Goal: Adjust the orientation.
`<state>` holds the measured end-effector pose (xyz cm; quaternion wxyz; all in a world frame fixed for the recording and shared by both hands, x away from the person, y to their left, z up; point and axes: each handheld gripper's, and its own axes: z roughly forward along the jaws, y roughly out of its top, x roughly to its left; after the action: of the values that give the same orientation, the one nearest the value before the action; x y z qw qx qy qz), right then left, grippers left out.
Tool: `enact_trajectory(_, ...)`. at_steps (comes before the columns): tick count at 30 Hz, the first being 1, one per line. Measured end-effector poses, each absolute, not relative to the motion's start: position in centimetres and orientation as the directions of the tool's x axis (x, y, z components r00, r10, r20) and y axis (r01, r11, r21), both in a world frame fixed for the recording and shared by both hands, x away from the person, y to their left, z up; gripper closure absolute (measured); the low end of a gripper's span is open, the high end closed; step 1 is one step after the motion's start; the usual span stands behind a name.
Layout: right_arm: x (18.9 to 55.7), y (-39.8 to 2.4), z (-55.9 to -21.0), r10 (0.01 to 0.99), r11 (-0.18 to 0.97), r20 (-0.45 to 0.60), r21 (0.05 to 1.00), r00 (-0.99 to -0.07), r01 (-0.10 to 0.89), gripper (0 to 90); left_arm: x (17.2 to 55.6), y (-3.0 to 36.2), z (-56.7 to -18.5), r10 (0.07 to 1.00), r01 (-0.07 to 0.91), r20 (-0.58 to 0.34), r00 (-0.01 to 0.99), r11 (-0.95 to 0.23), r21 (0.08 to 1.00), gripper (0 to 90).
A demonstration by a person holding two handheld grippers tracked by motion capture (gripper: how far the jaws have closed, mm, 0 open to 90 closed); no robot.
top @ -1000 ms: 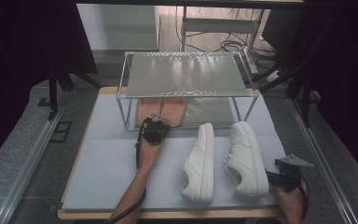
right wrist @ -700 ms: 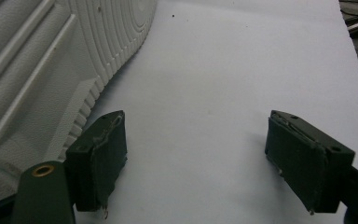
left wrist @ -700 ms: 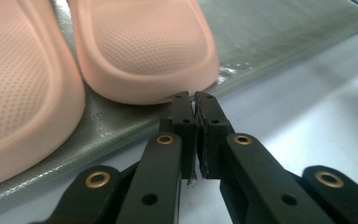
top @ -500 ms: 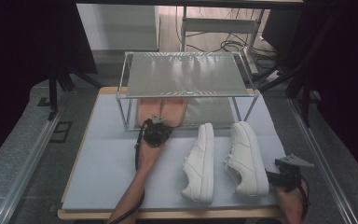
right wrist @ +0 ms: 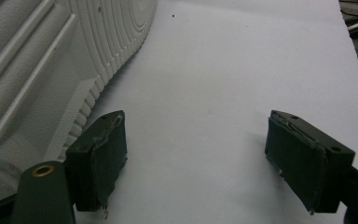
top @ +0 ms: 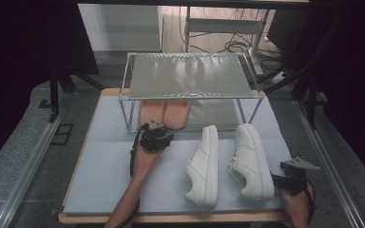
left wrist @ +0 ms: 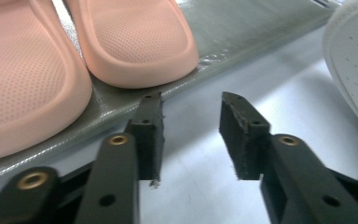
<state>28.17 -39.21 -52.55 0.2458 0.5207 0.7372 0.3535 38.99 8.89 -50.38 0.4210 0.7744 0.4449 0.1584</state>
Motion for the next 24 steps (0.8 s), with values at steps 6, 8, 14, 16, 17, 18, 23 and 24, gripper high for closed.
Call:
enact_trajectory(6,28.2,-39.2,-52.6,0.942,0.206,0.007,0.777,-0.336,0.594,20.7,38.3,9.1,-49.7,0.83,0.568,-0.109,0.548,-0.274,0.776,45.8)
enact_trajectory(8,28.2,-39.2,-52.6,0.942,0.207,0.007,0.777,-0.336,0.594,20.7,37.9,9.2,-49.5,0.829,0.569,-0.1,0.55,-0.285,0.771,42.0)
enact_trajectory(14,28.2,-39.2,-52.6,0.942,0.208,0.006,0.777,-0.336,0.594,20.7,37.0,10.0,-49.3,0.829,0.597,-0.121,0.546,-0.284,0.75,29.2)
enact_trajectory(16,28.2,-39.2,-52.6,0.942,0.208,0.006,0.777,-0.336,0.595,20.7,36.6,10.5,-49.1,0.828,0.608,-0.144,0.542,-0.268,0.747,24.2)
enact_trajectory(17,28.2,-39.2,-52.6,0.942,0.208,0.006,0.777,-0.336,0.595,20.7,36.5,10.7,-49.0,0.828,0.611,-0.146,0.541,-0.267,0.745,24.2)
enact_trajectory(18,28.2,-39.2,-52.6,0.942,0.208,0.006,0.777,-0.336,0.595,20.7,36.2,10.9,-48.8,0.826,0.612,-0.146,0.545,-0.272,0.743,22.1)
enact_trajectory(23,28.2,-39.2,-52.5,0.942,0.208,0.005,0.777,-0.336,0.595,20.7,34.9,11.5,-47.9,0.828,0.599,-0.113,0.549,-0.294,0.745,14.8)
enact_trajectory(24,28.2,-39.2,-52.5,0.942,0.208,0.005,0.777,-0.336,0.595,20.7,34.6,11.7,-47.8,0.831,0.596,-0.108,0.546,-0.295,0.746,13.7)
